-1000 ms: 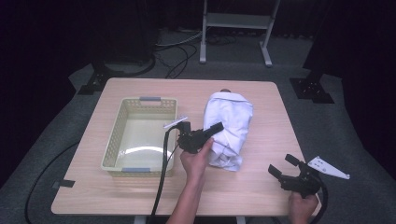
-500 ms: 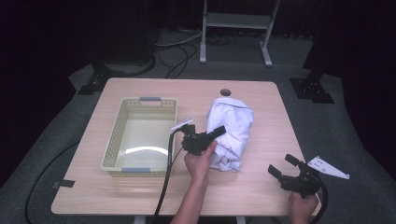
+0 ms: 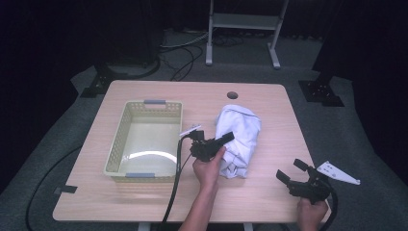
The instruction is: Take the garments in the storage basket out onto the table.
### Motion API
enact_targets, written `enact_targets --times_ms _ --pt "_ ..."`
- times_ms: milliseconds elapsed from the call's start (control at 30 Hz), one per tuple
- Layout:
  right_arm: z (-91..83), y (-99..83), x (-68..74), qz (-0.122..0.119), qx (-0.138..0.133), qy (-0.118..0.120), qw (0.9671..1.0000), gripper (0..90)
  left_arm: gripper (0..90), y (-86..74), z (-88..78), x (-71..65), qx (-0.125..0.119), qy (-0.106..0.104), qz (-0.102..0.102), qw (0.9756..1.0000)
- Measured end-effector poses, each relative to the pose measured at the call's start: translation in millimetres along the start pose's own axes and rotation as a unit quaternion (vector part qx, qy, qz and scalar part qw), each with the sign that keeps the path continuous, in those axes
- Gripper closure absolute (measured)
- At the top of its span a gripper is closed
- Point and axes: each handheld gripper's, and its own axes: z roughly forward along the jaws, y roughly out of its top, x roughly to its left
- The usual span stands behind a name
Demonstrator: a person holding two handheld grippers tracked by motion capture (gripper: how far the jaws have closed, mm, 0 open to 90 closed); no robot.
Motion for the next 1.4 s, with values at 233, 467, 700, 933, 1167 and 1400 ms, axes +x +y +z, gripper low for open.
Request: enact_targets --times_ms 233,467,700,933,1167,1400 --pt "0.2 0.0 0.5 -0.001 0.002 0.000 1.0000 1.1 74.1 -3.7 3.5 2.4 0.012 0.011 0.000 0.9999" --pt "0.2 0.0 0.5 -0.002 0.002 0.000 1.0000 1.2 73.9 -7.4 5.3 6.7 0.015 0.017 -0.011 0.9997" --pt "0.5 0.1 0.7 -0.003 0.002 0.000 1.0000 1.1 71.3 -8.0 6.3 9.7 0.014 0.023 -0.015 0.9995" --pt "0.7 0.3 0.8 -0.006 0.003 0.001 1.0000 1.1 67.5 -7.2 5.4 9.3 0.012 0.029 -0.011 0.9995" --pt "1.7 0.7 1.0 -0.011 0.008 0.001 0.9999 1.1 64.3 -6.2 4.2 10.4 0.010 0.030 -0.006 0.9995" --pt "2.3 0.7 1.5 -0.013 0.010 -0.001 0.9999 1.1 61.3 -4.9 2.1 9.1 0.008 0.029 -0.003 0.9995"
